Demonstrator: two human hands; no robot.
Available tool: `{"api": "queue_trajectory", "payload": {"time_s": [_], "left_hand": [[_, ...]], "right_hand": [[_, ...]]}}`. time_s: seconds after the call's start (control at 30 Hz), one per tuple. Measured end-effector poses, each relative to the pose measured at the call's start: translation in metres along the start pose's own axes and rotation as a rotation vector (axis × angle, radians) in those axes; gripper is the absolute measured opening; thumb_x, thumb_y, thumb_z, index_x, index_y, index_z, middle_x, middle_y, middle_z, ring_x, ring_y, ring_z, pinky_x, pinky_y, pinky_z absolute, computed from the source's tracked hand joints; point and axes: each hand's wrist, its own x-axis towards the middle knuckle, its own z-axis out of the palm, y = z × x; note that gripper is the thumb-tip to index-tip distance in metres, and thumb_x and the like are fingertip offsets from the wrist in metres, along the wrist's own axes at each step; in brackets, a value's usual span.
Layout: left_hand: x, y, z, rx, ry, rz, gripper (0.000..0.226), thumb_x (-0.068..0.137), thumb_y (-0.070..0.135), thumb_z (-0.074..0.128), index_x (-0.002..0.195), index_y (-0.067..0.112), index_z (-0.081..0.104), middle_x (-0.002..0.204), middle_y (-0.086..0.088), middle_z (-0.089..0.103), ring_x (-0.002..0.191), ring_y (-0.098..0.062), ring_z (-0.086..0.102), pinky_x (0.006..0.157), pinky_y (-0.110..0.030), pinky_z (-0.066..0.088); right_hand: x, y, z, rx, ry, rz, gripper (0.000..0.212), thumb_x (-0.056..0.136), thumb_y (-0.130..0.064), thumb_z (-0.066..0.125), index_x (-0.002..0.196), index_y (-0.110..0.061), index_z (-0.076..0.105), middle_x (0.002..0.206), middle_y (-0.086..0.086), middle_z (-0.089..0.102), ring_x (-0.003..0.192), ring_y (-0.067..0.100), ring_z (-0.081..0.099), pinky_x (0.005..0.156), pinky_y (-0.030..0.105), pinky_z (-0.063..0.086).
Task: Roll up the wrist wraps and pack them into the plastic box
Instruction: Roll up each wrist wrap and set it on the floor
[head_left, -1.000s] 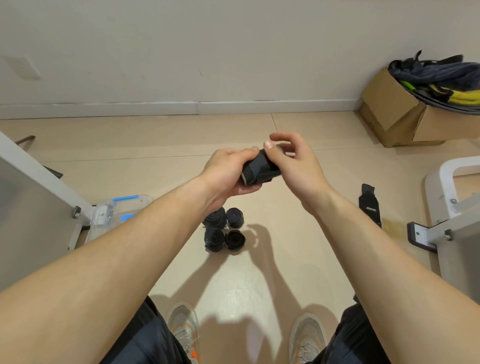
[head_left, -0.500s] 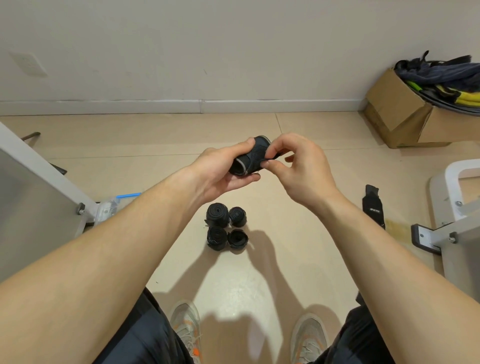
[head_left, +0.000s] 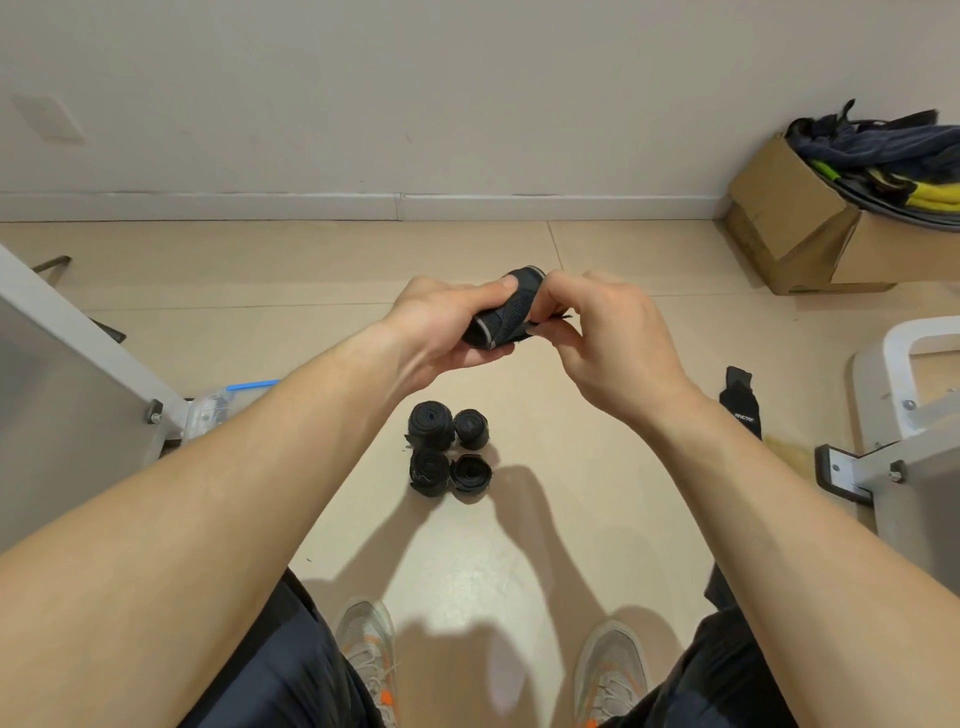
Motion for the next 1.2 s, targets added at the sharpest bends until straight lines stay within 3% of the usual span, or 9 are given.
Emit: {"api": "queue_trajectory", "payload": {"time_s": [0.1,0.33,0.47,0.6,0.73,0.87,0.97,1.07,1.2], "left_hand": [[0.002,-0.005,0.004,0.049,0.045,0.055,0.046,0.081,0.023,0.086,0.117,0.001,0.066,0.108,-0.022,0.073,0.087,-0.031,0.077,0.067,-0.037,0.062],[-0.008,-0.009,0.004,0.249,-0.026,0.066,0.038,0.083,0.029,0.084,0.114,0.020,0.066,0.109,-0.013,0.072,0.085,-0.033,0.077,0.063,-0.034,0.062],[-0.011,-0.012,0.005,0.303,-0.100,0.075,0.018,0.094,0.041,0.070,0.098,0.024,0.068,0.102,-0.007,0.070,0.079,-0.025,0.075,0.068,-0.034,0.062],[-0.011,-0.014,0.005,0.297,-0.132,0.094,0.025,0.099,0.047,0.061,0.095,0.023,0.067,0.097,-0.007,0.068,0.082,-0.022,0.075,0.068,-0.033,0.060],[-0.017,-0.014,0.005,0.283,-0.236,0.134,0.050,0.085,0.058,0.070,0.107,0.013,0.065,0.093,-0.007,0.072,0.080,-0.030,0.074,0.066,-0.030,0.056],[-0.023,-0.018,0.011,0.243,-0.251,0.207,0.044,0.080,0.049,0.071,0.103,0.012,0.064,0.080,-0.004,0.067,0.060,-0.017,0.056,0.055,-0.025,0.047],[-0.025,-0.027,0.016,0.186,-0.191,0.145,0.035,0.083,0.040,0.066,0.100,0.010,0.063,0.074,-0.004,0.062,0.056,-0.016,0.051,0.051,-0.025,0.041],[-0.022,-0.034,0.016,0.124,-0.096,0.076,0.009,0.095,0.025,0.057,0.093,0.016,0.054,0.075,-0.005,0.056,0.056,-0.017,0.046,0.051,-0.027,0.035],[-0.009,-0.048,0.016,0.036,-0.067,-0.028,0.006,0.093,0.019,0.057,0.094,0.022,0.052,0.086,-0.002,0.054,0.069,-0.021,0.051,0.058,-0.028,0.041]], "right_hand": [[0.001,-0.002,0.001,-0.032,0.039,-0.058,0.016,0.084,-0.006,0.073,0.088,-0.019,0.066,0.091,0.000,0.062,0.085,0.029,0.060,0.068,0.041,0.050],[0.001,-0.001,-0.001,-0.031,-0.060,0.030,0.015,0.079,-0.017,0.083,0.083,-0.024,0.070,0.094,-0.014,0.049,0.092,0.014,0.048,0.071,0.031,0.037],[0.003,0.001,-0.003,0.169,-0.048,0.180,0.035,0.072,-0.026,0.089,0.086,-0.034,0.058,0.098,-0.018,0.048,0.099,0.012,0.051,0.083,0.028,0.042],[0.001,0.008,-0.004,0.411,-0.180,0.316,0.047,0.081,-0.024,0.086,0.118,-0.034,0.059,0.123,-0.009,0.063,0.112,0.009,0.060,0.089,0.020,0.049],[-0.001,0.008,-0.003,0.730,-0.250,0.418,0.020,0.096,-0.021,0.070,0.116,-0.015,0.070,0.104,0.003,0.074,0.090,0.015,0.069,0.071,0.025,0.054],[-0.004,0.001,-0.013,0.939,-0.180,0.584,0.021,0.101,-0.029,0.061,0.103,-0.011,0.072,0.087,0.005,0.072,0.075,0.019,0.072,0.070,0.034,0.060],[-0.013,0.001,-0.009,0.917,-0.243,0.656,0.026,0.101,-0.037,0.060,0.111,-0.015,0.072,0.099,0.004,0.071,0.086,0.019,0.073,0.068,0.037,0.062],[-0.017,0.005,-0.003,0.994,-0.311,0.762,0.024,0.100,-0.031,0.062,0.119,-0.019,0.068,0.107,0.002,0.069,0.092,0.019,0.071,0.068,0.036,0.060],[-0.019,0.016,0.008,0.995,-0.293,0.836,0.020,0.095,-0.023,0.069,0.113,-0.016,0.070,0.098,0.001,0.069,0.083,0.019,0.066,0.069,0.031,0.057]]}}
